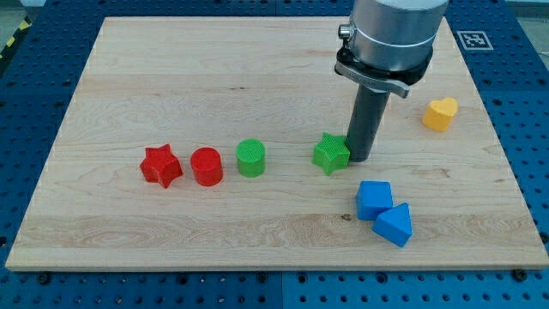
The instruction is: Push the green star closer to green circle
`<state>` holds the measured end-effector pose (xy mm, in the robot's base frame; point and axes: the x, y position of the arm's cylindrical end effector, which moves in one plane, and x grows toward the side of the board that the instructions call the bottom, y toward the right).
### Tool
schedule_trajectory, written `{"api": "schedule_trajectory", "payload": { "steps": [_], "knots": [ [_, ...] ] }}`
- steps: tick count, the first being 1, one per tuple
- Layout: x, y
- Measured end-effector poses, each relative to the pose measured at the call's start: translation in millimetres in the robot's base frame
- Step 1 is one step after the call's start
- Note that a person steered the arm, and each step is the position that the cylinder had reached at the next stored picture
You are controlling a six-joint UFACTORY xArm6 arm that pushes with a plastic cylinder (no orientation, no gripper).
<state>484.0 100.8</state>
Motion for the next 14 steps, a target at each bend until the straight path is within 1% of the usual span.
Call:
{"api": "schedule_trajectory", "payload": {
  "steps": [3, 5, 6, 7, 8, 9, 10, 11, 12, 14],
  "knots": [
    [0, -12],
    [20, -45],
    [21, -44],
    [20, -26],
    [-2, -14],
    [-22, -33],
    [-22, -90],
    [-21, -116],
    [-21, -117],
    [-15, -144]
  ]
}}
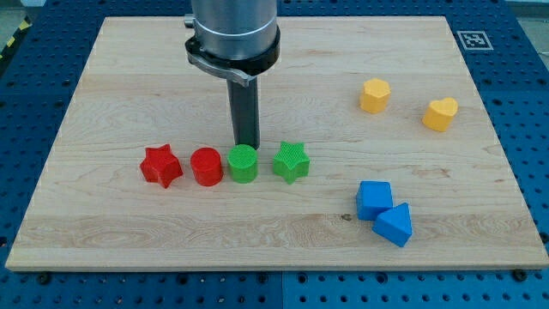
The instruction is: Push the green star closer to green circle
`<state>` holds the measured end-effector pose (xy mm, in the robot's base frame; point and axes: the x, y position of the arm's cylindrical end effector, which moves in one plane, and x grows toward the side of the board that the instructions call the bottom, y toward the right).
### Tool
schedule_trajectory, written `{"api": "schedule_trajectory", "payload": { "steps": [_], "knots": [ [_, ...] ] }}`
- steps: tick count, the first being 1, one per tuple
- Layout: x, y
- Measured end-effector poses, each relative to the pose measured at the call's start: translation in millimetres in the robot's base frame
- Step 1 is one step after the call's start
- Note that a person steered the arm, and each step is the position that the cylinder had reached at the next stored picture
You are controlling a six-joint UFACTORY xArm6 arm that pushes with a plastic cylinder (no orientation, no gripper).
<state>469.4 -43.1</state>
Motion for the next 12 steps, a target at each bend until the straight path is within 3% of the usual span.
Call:
{"api": "schedule_trajectory", "payload": {
  "steps": [2, 4, 5, 6, 7, 9, 12],
  "knots": [
    [-7, 1],
    [-88, 35],
    [-130, 82],
    [-143, 157],
    [-132, 211],
    [-96, 209],
    [-96, 162]
  ]
}}
